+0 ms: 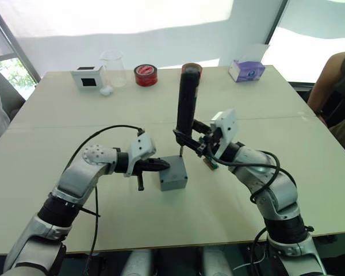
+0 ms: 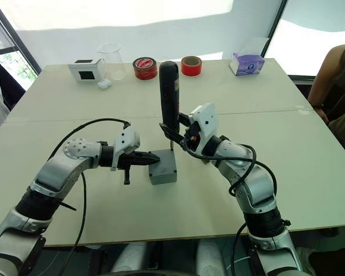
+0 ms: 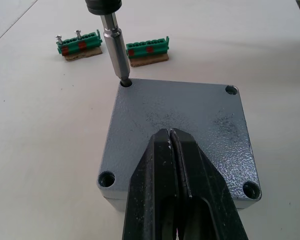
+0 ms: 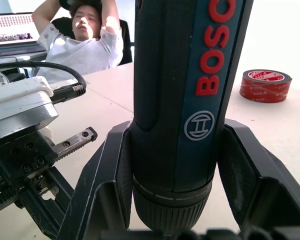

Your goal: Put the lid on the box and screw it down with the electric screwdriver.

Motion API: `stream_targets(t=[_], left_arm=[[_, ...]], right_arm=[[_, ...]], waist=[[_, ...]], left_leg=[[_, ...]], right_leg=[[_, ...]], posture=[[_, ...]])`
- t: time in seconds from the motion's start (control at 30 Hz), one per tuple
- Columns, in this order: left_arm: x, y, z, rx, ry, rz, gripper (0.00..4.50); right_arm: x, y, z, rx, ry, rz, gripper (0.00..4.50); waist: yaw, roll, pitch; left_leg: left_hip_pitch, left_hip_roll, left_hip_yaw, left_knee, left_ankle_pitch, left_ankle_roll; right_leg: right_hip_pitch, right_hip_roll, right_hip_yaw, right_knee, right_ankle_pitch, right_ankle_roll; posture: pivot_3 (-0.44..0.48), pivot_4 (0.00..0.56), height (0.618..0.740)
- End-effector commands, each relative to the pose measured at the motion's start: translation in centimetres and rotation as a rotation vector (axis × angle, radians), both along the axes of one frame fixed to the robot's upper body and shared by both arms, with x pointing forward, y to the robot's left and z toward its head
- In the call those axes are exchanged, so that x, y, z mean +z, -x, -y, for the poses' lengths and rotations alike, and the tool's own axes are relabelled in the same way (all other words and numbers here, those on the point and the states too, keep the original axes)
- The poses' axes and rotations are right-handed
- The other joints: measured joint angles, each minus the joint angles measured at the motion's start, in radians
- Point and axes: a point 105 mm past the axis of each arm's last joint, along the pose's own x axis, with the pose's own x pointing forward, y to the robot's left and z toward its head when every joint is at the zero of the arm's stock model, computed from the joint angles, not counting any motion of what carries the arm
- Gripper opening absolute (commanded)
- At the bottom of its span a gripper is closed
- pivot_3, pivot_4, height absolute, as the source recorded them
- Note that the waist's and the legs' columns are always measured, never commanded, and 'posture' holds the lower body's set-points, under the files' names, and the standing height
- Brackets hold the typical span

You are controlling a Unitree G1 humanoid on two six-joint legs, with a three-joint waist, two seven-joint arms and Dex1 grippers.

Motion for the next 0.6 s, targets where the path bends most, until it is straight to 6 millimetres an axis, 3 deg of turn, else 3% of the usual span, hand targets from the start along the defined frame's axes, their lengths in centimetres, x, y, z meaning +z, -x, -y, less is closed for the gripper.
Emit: stream_targets(t=[0.03, 0.17, 0.33, 0.6], left_arm=[[-1.0, 0.1, -0.1, 0.007, -0.033, -0.028, 0.00], [-1.1, 0.1, 0.0, 0.005, -0.030, -0.029, 0.00], [-1.3, 0.1, 0.2, 0.006, -0.027, -0.030, 0.00], [-1.8, 0.2, 0.3, 0.001, -0.029, -0.037, 0.00]], right_arm=[[-5.0, -0.4, 0.7, -0.047, 0.097, -0.200, 1.82], [-4.6, -0.6, 0.5, -0.057, 0.054, -0.191, 1.82], [-5.9, -0.4, 1.3, -0.078, 0.066, -0.231, 1.82], [-5.5, -0.2, 1.0, -0.068, 0.048, -0.234, 1.82]], waist=[[0.000, 0.000, 0.000], [0.000, 0.000, 0.000], [-0.001, -0.001, -0.003], [0.000, -0.001, -0.007]], left_leg=[[0.000, 0.000, 0.000, 0.000, 0.000, 0.000], [0.004, 0.000, 0.000, -0.001, 0.000, 0.000], [0.016, -0.001, 0.000, -0.013, 0.000, 0.000], [0.016, -0.001, 0.000, -0.014, 0.000, 0.000]], right_leg=[[0.001, 0.000, 0.000, 0.000, 0.000, 0.000], [0.004, 0.000, 0.000, -0.002, 0.000, 0.000], [0.010, -0.002, 0.000, -0.011, -0.002, -0.003], [0.011, -0.003, -0.001, -0.013, -0.002, -0.003]], posture=[[0.000, 0.150, 0.740], [0.000, 0.150, 0.740], [0.000, 0.150, 0.740], [0.000, 0.150, 0.740]])
